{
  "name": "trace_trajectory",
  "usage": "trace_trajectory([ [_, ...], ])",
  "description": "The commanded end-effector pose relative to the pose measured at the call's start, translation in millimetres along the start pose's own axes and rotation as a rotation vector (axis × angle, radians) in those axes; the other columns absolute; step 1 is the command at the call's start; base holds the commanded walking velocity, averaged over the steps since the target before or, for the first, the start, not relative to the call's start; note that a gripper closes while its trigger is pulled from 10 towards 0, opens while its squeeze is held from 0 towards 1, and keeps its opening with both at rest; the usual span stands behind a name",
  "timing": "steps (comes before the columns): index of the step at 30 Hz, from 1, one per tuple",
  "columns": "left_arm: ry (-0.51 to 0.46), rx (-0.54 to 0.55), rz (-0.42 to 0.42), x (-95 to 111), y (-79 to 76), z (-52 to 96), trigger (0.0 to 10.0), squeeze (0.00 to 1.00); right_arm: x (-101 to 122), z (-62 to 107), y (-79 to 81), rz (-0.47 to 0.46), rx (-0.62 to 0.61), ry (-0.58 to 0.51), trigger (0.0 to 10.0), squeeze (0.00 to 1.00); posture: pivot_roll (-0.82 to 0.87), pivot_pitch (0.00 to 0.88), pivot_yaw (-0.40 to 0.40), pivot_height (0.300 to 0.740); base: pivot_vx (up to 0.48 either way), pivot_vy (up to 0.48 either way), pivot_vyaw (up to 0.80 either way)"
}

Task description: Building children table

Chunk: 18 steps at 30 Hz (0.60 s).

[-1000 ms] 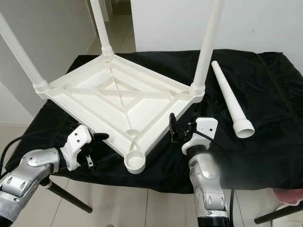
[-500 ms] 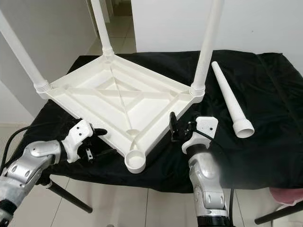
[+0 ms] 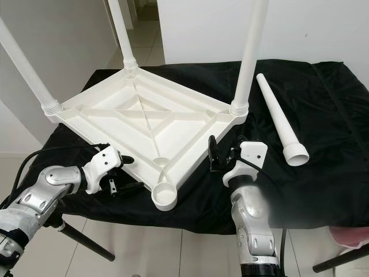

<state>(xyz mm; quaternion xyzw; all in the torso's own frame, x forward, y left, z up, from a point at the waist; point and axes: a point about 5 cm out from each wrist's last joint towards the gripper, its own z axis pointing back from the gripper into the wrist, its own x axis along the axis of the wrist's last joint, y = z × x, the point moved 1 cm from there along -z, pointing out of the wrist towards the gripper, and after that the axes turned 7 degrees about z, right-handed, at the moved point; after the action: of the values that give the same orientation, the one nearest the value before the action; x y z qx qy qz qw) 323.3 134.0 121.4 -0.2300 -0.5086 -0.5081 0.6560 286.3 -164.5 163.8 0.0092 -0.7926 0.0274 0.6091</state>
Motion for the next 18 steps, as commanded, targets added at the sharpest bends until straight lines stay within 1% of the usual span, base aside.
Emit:
trace_trajectory([
  [1,0.087,-0.319,-0.010,-8.2,-15.8,1.9,10.0,0.00,-0.5,1.5,3.7,-0.008,0.000,0.004,10.0,0.00,-0.08,0.068,0.130,0.740,0.000,0.000,0.00],
  [5,0.097,-0.328,-0.012,-8.5,-14.4,1.2,10.0,0.00,-0.3,2.1,4.2,-0.009,-0.002,0.003,10.0,0.00,-0.09,0.071,0.136,0.740,0.000,0.000,0.00],
  [9,0.106,-0.366,0.012,-7.5,-12.9,0.1,10.0,0.00,0.3,4.3,3.3,-0.008,-0.014,0.003,10.0,0.00,-0.09,0.081,0.146,0.740,0.000,0.000,0.00],
  [13,0.108,-0.375,0.012,-7.6,-12.4,-0.2,10.0,0.00,0.6,5.4,3.1,-0.009,-0.018,0.004,10.0,0.00,-0.10,0.089,0.150,0.740,0.000,0.000,0.00],
  [18,0.124,-0.398,0.008,-10.6,-11.9,-4.0,10.0,0.00,0.3,11.9,3.8,-0.010,-0.030,0.015,10.0,0.00,-0.10,0.118,0.160,0.740,0.000,0.000,0.00],
])
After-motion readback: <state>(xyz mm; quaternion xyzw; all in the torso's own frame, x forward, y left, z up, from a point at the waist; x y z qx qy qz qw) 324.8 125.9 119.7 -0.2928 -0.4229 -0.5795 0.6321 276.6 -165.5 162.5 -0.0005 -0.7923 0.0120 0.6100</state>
